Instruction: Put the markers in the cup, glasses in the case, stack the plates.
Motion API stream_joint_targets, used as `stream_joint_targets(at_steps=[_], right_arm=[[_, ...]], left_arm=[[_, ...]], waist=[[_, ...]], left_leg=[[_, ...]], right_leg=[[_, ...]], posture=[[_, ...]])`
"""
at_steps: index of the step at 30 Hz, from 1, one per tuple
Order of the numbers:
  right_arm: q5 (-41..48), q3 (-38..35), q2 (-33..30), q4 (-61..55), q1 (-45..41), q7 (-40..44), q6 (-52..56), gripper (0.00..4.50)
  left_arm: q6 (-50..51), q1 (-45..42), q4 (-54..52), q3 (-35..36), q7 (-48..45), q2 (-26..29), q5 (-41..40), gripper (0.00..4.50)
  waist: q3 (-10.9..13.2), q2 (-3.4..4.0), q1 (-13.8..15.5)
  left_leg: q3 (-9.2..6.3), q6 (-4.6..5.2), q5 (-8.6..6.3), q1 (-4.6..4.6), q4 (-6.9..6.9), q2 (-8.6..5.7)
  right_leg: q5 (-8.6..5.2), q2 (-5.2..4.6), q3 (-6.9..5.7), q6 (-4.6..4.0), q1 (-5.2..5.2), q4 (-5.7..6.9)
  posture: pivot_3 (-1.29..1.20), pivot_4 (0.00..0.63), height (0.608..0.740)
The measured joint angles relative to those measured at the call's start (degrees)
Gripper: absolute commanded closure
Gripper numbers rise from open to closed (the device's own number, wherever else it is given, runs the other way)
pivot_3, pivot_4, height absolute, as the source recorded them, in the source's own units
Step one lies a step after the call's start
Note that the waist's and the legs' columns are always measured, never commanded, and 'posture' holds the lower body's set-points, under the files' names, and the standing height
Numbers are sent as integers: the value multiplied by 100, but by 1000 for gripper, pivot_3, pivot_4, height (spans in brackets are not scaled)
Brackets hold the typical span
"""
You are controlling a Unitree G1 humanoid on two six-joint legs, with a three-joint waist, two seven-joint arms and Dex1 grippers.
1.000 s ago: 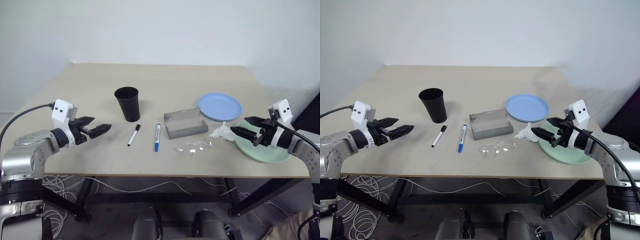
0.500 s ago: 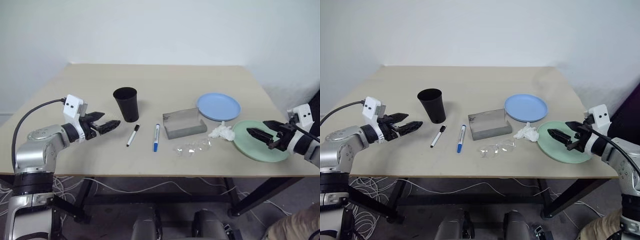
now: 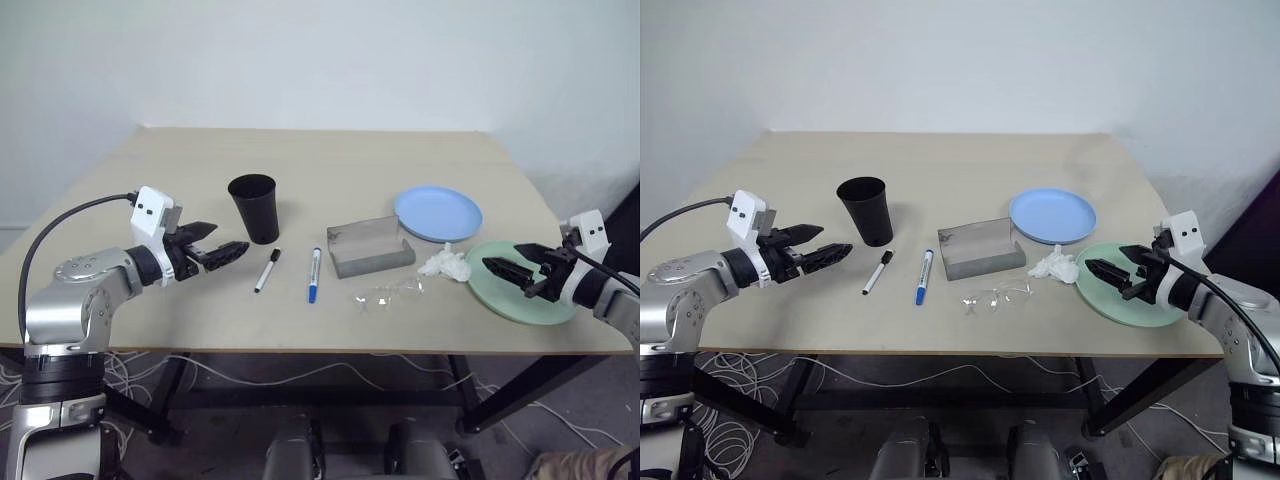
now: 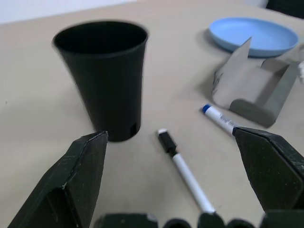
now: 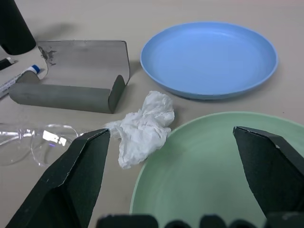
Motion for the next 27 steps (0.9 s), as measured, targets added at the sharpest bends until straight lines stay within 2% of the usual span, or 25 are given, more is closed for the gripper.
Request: stream_joint_targets(at_steps=[5, 13, 27], right_arm=[[-113, 156, -72, 396, -342, 82, -107, 0], [-279, 99, -142, 618, -288, -132, -65, 0], [-766, -427, -141, 1771, -217, -1329, 215, 0]], left_arm=[[44, 82, -312, 18, 163, -99, -91, 30], [61, 132, -404, -7, 144, -145, -189, 30], [45, 74, -306, -88, 104, -228, -187, 30]], waist=[[-1, -1, 5], [0, -1, 3], [-1, 1, 1]], left_leg=[[0, -1, 0, 0, 1, -5], [10, -2, 0, 1, 0, -8], [11, -1, 0, 1, 2, -8]], right_leg=[[0, 2, -1, 0, 4, 0], [0, 4, -3, 1, 11, 0], [0, 5, -4, 1, 12, 2]], posture=[[0, 0, 639], [0, 0, 639], [0, 0, 639]])
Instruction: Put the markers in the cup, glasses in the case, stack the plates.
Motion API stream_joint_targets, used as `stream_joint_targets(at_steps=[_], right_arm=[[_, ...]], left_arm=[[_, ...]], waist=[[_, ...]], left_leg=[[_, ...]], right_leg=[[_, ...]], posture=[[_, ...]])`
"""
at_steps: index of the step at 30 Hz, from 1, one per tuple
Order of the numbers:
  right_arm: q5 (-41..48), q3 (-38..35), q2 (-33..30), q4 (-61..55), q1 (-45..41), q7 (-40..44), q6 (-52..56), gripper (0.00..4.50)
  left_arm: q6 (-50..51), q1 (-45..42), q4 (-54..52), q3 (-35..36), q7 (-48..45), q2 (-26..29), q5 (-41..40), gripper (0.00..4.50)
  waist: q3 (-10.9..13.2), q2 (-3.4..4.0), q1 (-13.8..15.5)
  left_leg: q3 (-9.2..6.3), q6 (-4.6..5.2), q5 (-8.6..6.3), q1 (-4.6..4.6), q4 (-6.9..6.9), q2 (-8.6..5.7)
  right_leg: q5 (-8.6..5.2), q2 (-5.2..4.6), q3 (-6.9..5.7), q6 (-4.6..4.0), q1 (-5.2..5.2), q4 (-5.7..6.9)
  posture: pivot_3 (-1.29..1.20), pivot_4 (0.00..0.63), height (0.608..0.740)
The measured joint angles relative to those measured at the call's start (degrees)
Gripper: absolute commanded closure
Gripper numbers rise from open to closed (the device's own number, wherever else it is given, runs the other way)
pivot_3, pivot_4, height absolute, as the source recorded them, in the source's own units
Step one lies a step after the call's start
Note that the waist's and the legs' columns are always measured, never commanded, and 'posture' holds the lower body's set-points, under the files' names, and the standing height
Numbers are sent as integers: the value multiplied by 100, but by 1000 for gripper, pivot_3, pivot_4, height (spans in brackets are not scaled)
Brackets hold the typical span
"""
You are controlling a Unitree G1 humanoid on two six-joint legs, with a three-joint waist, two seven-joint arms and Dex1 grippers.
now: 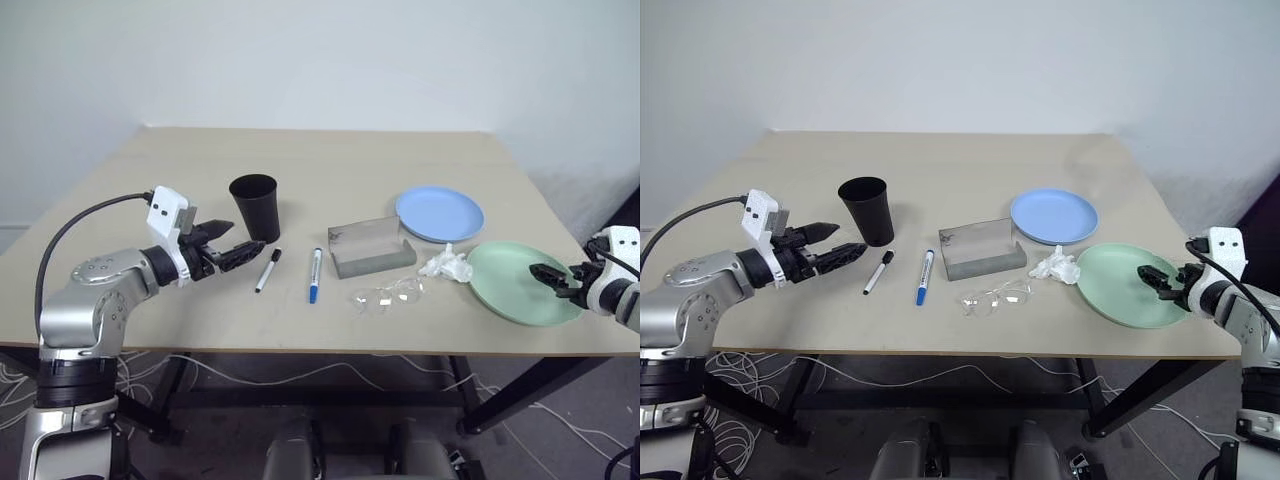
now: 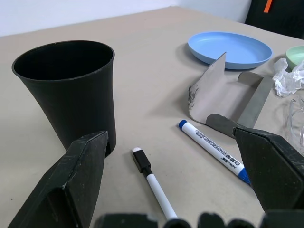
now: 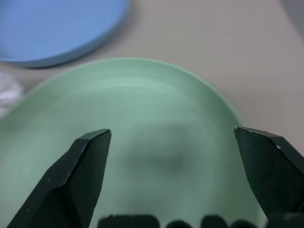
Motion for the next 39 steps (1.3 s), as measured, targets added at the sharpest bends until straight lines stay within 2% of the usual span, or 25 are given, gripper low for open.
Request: stream_joint_targets(at_steps=[10, 11, 14, 24, 31, 39], right_arm=[[-130, -249, 58, 448, 149, -367, 4, 0], [-125, -270, 82, 456, 149, -383, 14, 180], [-92, -383, 169, 471, 128, -496, 101, 941], [244, -1141, 538, 838, -502, -1178, 765, 4469], [508, -1829, 736, 1011, -1198, -1953, 1142, 4469], [557, -2021, 914, 1117, -1952, -2574, 1014, 4469]], left_arm=[[2, 85, 0, 0, 14, -26, 0, 30], [2, 85, 0, 0, 14, -26, 0, 7], [3, 83, 0, 0, 14, -25, 1, 0], [10, 78, 0, -2, 42, -26, 7, 0], [12, 76, 2, -7, 60, -32, 11, 0], [11, 73, 3, -11, 121, -76, 15, 0]], waist=[[-1, 2, -4], [-1, 2, -4], [-2, 3, -4], [-3, 5, -3], [-3, 7, -3], [-5, 20, -13]], left_leg=[[-4, 1, 0, 0, 3, 0], [-4, 1, 0, 0, 3, 0], [-5, 1, 0, 1, 3, 0], [-3, 1, 0, 0, 6, -1], [-2, 2, -1, 1, 10, -1], [2, 3, 0, -1, 2, 1]], right_leg=[[0, 1, 1, 0, 1, 3], [0, 1, 1, 0, 2, 3], [0, 2, 1, 0, 2, 3], [0, 4, 1, 0, 3, 5], [0, 3, 2, 0, 4, 5], [0, 11, 7, 0, -4, 8]], posture=[[0, 0, 639], [0, 0, 639], [0, 0, 639], [0, 0, 639], [0, 0, 639], [0, 0, 639]])
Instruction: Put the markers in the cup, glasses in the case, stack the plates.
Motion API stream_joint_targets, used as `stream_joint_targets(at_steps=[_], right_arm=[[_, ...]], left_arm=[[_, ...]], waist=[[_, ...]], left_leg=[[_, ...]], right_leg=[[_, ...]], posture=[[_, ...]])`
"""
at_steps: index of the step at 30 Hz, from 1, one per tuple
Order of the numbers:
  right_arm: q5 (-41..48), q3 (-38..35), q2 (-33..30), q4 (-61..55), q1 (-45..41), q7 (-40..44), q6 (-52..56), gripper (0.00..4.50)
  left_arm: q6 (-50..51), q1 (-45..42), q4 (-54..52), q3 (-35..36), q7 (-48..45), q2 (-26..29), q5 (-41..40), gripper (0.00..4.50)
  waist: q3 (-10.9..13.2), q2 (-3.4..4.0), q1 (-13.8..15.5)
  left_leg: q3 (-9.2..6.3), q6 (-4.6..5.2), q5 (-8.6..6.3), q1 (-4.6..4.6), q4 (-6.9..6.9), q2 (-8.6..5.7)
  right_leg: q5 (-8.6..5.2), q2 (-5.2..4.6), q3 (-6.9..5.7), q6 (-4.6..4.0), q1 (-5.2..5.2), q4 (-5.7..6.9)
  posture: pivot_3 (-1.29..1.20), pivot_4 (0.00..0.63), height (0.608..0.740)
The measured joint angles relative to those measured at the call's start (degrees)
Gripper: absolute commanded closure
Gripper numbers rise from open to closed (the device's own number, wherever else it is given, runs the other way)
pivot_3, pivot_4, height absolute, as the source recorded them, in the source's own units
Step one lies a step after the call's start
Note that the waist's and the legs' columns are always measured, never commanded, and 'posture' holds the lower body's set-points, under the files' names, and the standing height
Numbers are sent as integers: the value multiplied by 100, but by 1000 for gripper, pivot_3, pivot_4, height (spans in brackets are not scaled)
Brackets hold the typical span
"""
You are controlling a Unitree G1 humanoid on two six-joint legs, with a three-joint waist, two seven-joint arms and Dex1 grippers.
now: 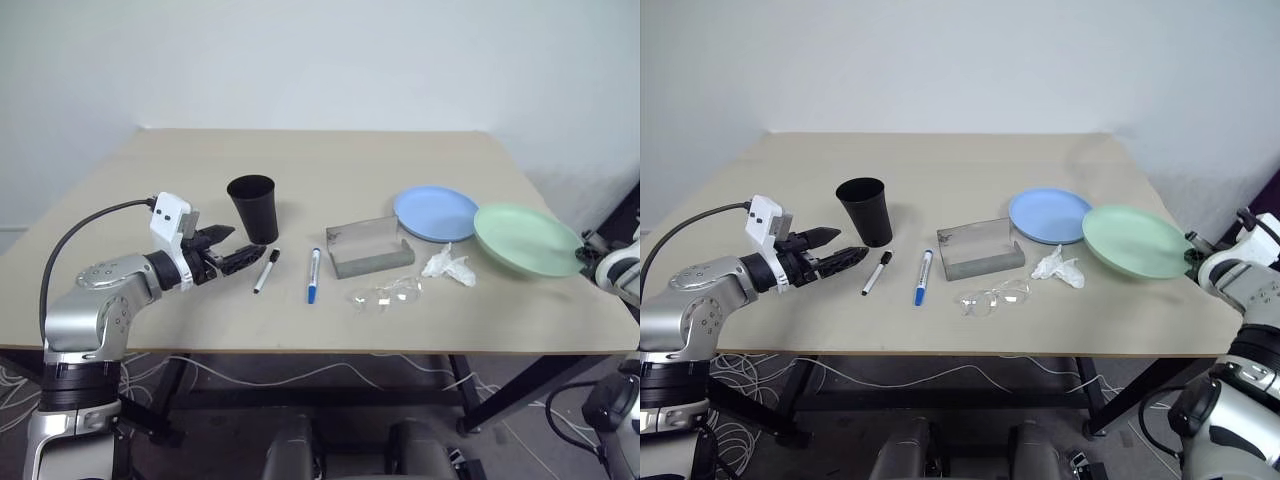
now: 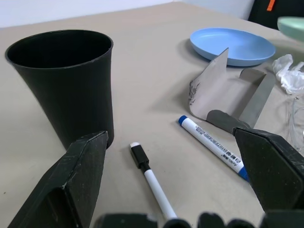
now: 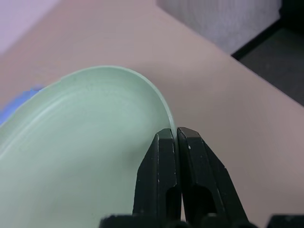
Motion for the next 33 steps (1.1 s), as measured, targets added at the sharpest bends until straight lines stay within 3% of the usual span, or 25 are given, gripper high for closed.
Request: stream_joint_targets(at_steps=[8, 21, 28, 31, 33], right_arm=[[-124, 292, 436, 367, -614, -420, -568, 4469], [-820, 1112, 1284, 3402, -2079, -608, -3177, 4469], [-893, 1174, 1557, 4309, -2485, -609, -4102, 4469], [-891, 1167, 1658, 4550, -2568, -610, -4337, 3812], [-887, 1159, 1721, 4646, -2619, -612, -4463, 3126]], left_arm=[[-2, 2, 2, 7, 95, -22, 0, 0], [-11, 60, -15, 39, 305, -124, -12, 0], [-8, 173, -146, 96, 371, -123, -37, 0], [10, 265, -237, 137, 400, -123, -62, 0], [13, 278, -266, 158, 430, -123, -93, 0]], waist=[[-1, 2, 2], [-2, 4, -95], [-2, 4, -166], [-2, 4, -165], [-2, 4, -164]], left_leg=[[2, 0, 0, -1, 0, 0], [22, -12, 11, -17, 2, -3], [21, -12, 10, -32, 25, -2], [19, -3, 5, -32, 28, -1], [16, -2, 4, -32, 30, 0]], right_leg=[[0, 0, 1, 0, -4, 5], [0, 0, 18, 0, -34, 22], [-2, 0, 23, 0, -55, 55], [-2, 0, 22, -1, -58, 66], [-2, 0, 21, -1, -58, 70]], posture=[[0, 0, 639], [0, 0, 639], [0, 0, 639], [0, 0, 639], [0, 0, 639]])
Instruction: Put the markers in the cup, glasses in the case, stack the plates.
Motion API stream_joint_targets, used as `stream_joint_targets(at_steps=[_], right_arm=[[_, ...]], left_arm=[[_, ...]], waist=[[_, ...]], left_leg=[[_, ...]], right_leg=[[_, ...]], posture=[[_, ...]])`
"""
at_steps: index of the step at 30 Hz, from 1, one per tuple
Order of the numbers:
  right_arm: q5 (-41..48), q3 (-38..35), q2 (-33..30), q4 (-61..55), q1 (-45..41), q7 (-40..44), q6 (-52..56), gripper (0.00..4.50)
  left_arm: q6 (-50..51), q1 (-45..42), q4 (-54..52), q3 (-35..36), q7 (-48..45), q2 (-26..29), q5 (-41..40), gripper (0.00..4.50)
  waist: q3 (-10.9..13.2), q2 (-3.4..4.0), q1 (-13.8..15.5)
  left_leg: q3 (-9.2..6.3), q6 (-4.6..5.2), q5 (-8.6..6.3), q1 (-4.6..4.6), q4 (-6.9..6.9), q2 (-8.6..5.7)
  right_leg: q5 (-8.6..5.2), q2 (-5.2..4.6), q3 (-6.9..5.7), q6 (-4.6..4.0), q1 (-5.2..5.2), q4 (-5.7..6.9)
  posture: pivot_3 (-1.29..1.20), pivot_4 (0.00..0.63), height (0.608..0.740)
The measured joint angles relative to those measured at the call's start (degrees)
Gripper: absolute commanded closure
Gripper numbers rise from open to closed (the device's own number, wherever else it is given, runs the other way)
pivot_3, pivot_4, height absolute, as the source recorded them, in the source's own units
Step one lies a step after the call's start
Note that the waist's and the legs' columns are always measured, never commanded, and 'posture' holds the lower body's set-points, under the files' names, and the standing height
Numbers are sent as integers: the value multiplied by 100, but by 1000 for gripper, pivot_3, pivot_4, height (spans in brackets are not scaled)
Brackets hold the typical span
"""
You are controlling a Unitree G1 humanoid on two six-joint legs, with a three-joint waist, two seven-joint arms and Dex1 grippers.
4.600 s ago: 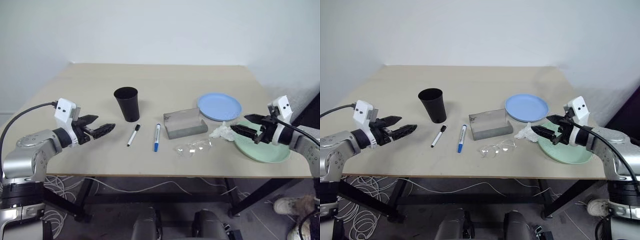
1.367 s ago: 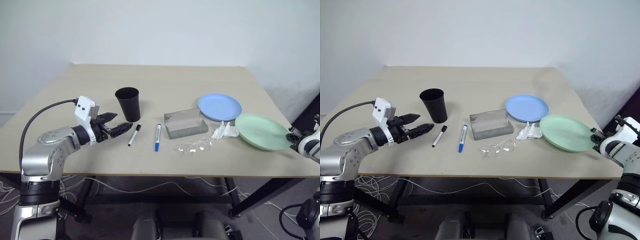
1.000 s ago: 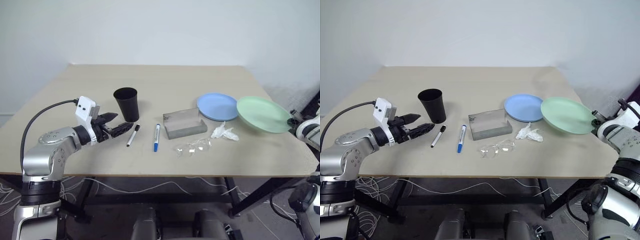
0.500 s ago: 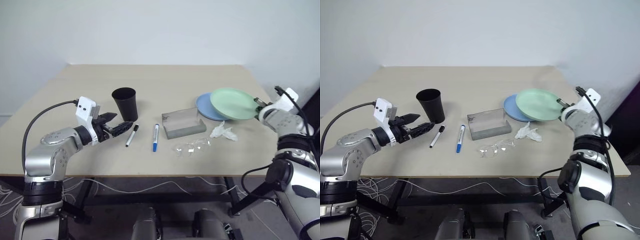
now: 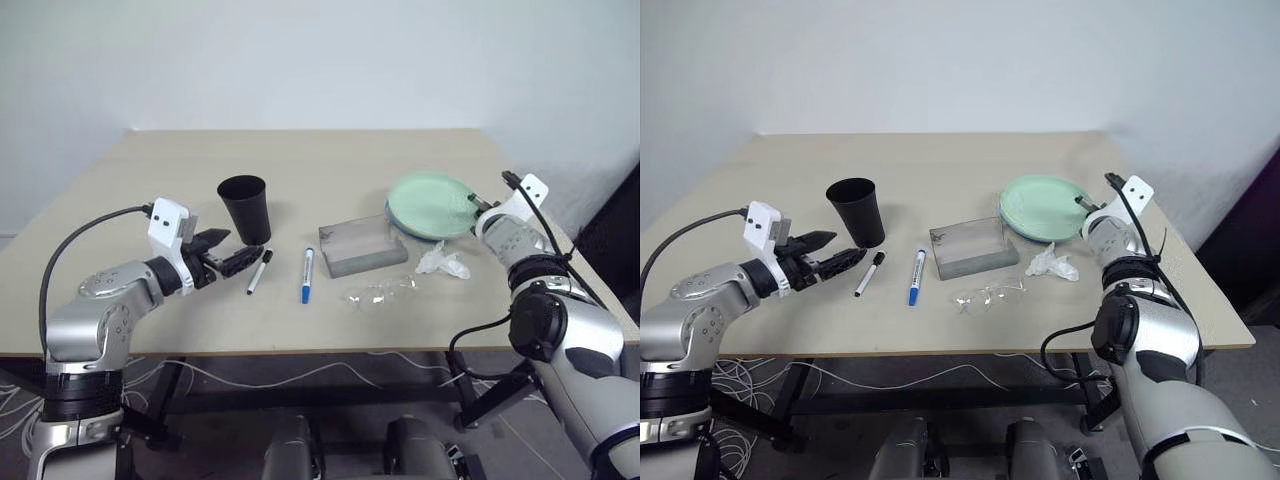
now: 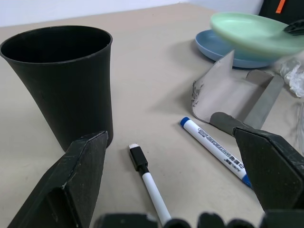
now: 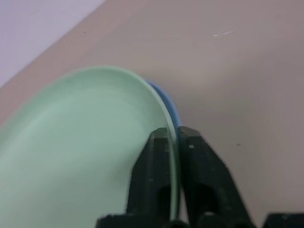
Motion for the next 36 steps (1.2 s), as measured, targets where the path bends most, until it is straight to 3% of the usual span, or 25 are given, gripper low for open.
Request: stream_joint_targets(at_steps=[9, 14, 18, 22, 28, 36], right_arm=[[67, -29, 74, 43, -150, 162, -282, 72], [-424, 816, -85, -416, -129, 1056, 57, 30], [-748, 1977, -504, -2081, 512, 2757, 1228, 30], [-741, 2540, -753, -3428, 1308, 3635, 2223, 30], [-718, 2988, -1099, -4797, 2040, 4416, 2969, 30], [-773, 3315, -1219, -5102, 2491, 4717, 3182, 30]], left_arm=[[18, 140, -142, 130, 81, 0, -33, 0], [66, 148, -202, 133, 124, 0, -41, 0], [87, 145, -203, 133, 125, 1, -43, 0], [100, 139, -203, 123, 124, -4, -43, 0], [102, 138, -204, 122, 120, -7, -43, 0], [111, 173, -216, 127, 130, -17, -44, 0]], waist=[[-1, 1, 1], [-1, 3, 0], [-3, 0, 33], [-2, 1, 27], [-3, 0, 31], [-3, 0, 33]], left_leg=[[1, -2, 0, -1, 1, -1], [0, 0, -1, 0, 0, -1], [-8, -7, 4, 0, -6, -1], [0, -27, 15, 0, -6, -3], [-2, -21, 10, 8, -9, 0], [4, -10, 2, 10, -10, -1]], right_leg=[[0, 0, 1, 0, 0, -2], [0, -1, 1, -1, 0, -1], [4, 0, -5, -8, 10, -15], [12, -3, -3, -19, 9, -17], [0, -2, -6, 1, 12, -16], [0, -5, -3, 1, 11, -18]], posture=[[0, 0, 639], [0, 0, 639], [0, 0, 639], [0, 0, 639], [0, 0, 639], [0, 0, 639]])
